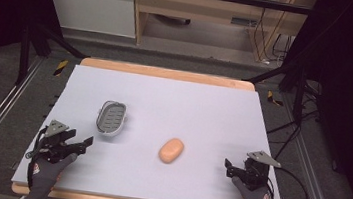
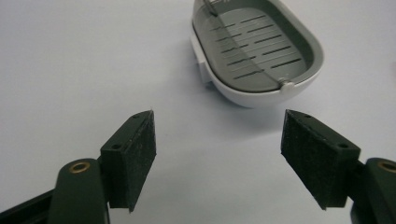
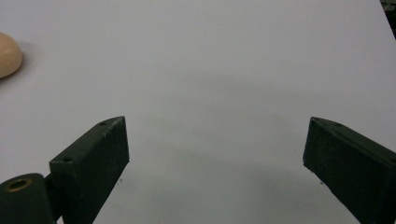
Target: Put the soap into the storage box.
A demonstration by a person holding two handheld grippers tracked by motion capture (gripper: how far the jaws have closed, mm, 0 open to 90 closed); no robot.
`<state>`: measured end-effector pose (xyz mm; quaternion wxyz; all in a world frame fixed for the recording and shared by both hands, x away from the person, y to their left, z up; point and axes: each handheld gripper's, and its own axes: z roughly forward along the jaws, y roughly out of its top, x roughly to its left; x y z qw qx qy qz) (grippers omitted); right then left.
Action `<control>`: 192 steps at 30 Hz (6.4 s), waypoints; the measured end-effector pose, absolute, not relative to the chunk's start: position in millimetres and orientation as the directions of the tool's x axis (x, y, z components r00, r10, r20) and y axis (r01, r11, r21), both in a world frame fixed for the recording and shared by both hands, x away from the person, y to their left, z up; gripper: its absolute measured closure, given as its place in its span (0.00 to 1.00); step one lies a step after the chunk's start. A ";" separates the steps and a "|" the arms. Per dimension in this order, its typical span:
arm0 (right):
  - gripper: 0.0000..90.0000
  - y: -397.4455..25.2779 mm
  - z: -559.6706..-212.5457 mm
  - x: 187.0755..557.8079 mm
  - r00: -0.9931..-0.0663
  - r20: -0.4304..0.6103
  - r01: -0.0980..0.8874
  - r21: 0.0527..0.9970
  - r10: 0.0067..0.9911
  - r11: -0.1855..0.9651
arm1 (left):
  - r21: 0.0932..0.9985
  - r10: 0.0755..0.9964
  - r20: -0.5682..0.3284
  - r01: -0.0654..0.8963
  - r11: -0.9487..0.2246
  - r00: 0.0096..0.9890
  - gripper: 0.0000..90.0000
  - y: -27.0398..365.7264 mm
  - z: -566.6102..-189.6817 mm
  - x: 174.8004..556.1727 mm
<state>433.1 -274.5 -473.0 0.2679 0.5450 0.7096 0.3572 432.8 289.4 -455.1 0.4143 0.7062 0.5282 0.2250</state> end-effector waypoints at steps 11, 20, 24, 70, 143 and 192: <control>0.14 -271.9 -473.4 430.7 -0.269 -0.013 0.581 0.795 0.963 0.173 | 0.830 0.906 -0.120 0.542 -0.134 0.407 0.29 264.3 -448.2 426.1; 0.14 -270.1 -475.7 429.4 -0.274 -0.014 0.596 0.782 0.962 0.181 | 0.835 0.885 -0.104 0.523 -0.170 0.453 0.29 243.9 -440.8 425.8; 0.14 -270.7 -475.1 428.2 -0.268 -0.008 0.594 0.786 0.963 0.172 | 0.840 0.879 -0.088 0.510 -0.187 0.468 0.29 235.2 -436.4 427.1; 0.13 -267.8 -474.0 429.8 -0.274 -0.001 0.603 0.779 0.962 0.173 | 0.827 0.769 -0.081 0.474 -0.303 0.634 0.27 134.9 -405.4 455.5; 0.13 -265.4 -474.5 431.3 -0.296 0.009 0.621 0.762 0.955 0.185 | 0.664 0.702 -0.038 0.543 -0.514 0.712 0.27 32.9 -462.2 491.3; 0.13 -265.8 -474.9 431.6 -0.297 0.021 0.629 0.757 0.955 0.179 | 0.657 0.706 -0.028 0.545 -0.521 0.708 0.34 44.3 -449.2 484.6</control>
